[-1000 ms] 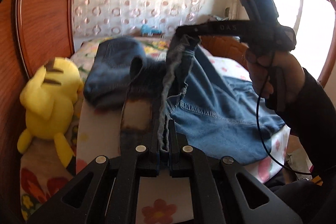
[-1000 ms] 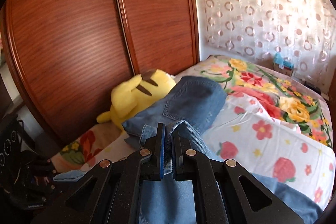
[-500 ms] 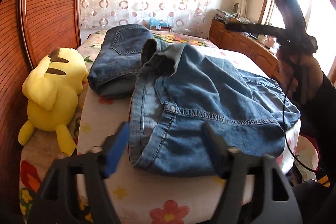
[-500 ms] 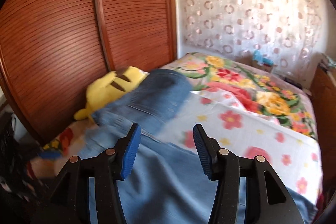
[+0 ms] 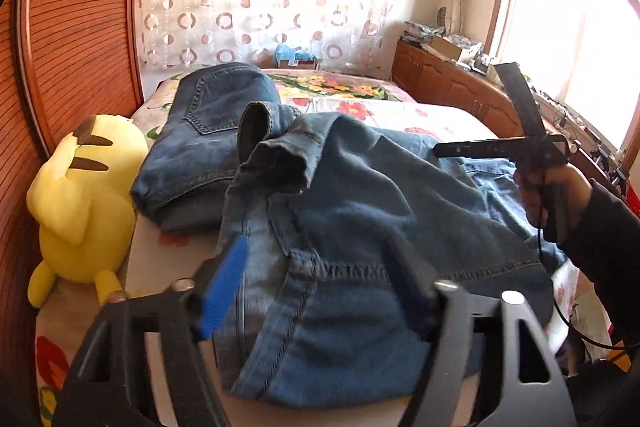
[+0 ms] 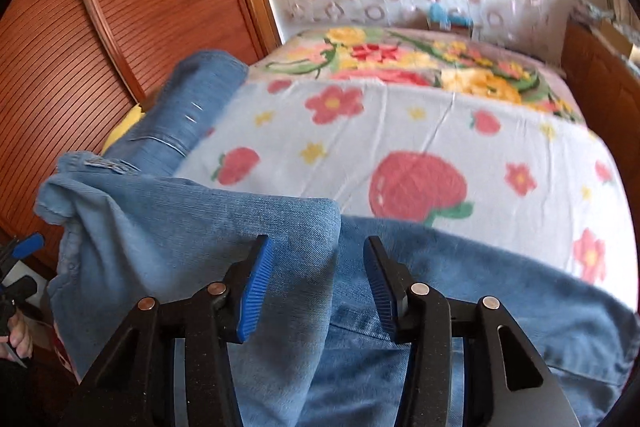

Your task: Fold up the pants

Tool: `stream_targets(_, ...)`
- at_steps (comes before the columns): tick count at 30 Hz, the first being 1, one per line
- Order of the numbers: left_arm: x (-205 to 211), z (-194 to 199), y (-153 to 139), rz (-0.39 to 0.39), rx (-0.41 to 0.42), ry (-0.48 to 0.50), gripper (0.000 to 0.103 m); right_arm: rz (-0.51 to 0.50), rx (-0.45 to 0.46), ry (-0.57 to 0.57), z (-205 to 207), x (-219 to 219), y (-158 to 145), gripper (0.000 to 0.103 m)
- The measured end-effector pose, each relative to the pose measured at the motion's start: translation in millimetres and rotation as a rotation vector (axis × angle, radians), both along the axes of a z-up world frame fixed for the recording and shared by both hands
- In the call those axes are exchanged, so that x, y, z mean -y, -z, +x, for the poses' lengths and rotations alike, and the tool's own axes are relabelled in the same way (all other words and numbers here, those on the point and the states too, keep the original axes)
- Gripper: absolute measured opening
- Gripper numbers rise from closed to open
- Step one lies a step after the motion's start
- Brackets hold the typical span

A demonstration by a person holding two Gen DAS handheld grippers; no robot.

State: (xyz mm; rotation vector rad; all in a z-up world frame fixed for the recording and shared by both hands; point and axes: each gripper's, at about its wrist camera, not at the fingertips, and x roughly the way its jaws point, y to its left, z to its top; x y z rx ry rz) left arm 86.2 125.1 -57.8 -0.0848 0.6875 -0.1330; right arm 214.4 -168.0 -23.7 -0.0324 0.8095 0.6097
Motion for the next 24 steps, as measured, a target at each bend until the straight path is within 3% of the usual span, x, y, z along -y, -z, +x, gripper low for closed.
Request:
stream_targets(2, -1, 10, 6, 0.011, -0.026, 0.001, 0.052, 0.017, -0.017, 0.015, 6, 0, 1, 0.048)
stream_targets(4, 0, 19, 14, 0.027, -0.064, 0.001, 0.047, 0.048, -0.036, 0.016, 8, 5, 1, 0.04)
stream_targets(5, 1, 21, 18, 0.029, -0.079, 0.006, 0.044, 0.058, -0.045, 0.011, 10, 5, -1, 0.033)
stream_targets(6, 2, 22, 21, 0.028, -0.089, 0.013, 0.042, 0.067, -0.049, 0.001, 5, 6, 0, 0.017)
stream_targets(8, 3, 20, 26, 0.032, -0.095, 0.014, 0.041, 0.082, -0.05, -0.029, 5, 4, 4, 0.008)
stream_targets(9, 3, 18, 27, 0.035, -0.097, 0.016, 0.034, 0.083, -0.04, -0.034, 9, 3, 6, 0.005)
stream_targets(13, 3, 12, 26, 0.031, -0.09, 0.026, 0.01, 0.107, 0.05, 0.01, 2, 8, -3, 0.004)
stream_targets(19, -13, -24, -11, -0.027, 0.023, -0.016, 0.008, 0.044, 0.155, 0.079, -18, 4, -7, 0.003)
stream_targets(24, -18, -40, -18, -0.027, 0.019, -0.022, 0.008, 0.014, 0.154, 0.111, -26, 10, -9, 0.003)
